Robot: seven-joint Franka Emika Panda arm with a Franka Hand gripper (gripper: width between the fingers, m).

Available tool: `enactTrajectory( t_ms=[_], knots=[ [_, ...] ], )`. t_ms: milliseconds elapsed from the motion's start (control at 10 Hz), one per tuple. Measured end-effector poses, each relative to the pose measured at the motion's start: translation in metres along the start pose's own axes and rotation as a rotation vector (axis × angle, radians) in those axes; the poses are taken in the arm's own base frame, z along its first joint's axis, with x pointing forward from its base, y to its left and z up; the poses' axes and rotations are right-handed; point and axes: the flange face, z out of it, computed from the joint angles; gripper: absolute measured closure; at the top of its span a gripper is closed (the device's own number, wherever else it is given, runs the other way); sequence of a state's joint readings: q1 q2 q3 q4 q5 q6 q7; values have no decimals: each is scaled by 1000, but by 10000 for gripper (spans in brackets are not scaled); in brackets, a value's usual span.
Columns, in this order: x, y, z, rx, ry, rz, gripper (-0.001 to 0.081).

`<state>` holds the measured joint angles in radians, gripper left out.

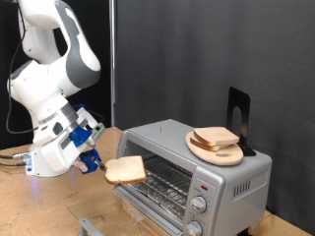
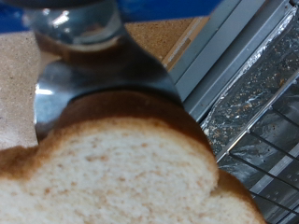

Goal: Make a piece of toast with the oven

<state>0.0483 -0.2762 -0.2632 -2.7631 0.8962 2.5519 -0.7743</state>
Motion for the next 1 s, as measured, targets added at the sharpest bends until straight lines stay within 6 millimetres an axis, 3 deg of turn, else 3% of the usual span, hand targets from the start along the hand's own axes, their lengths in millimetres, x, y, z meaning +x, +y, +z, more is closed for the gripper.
enactTrajectory(
  t_ms=[400, 600, 1000],
  knots=[
    [-1, 4, 4, -28, -77, -50, 351],
    [9, 3, 7, -30, -63, -87, 351],
    [24, -28, 39, -61, -108, -205, 351]
  ],
)
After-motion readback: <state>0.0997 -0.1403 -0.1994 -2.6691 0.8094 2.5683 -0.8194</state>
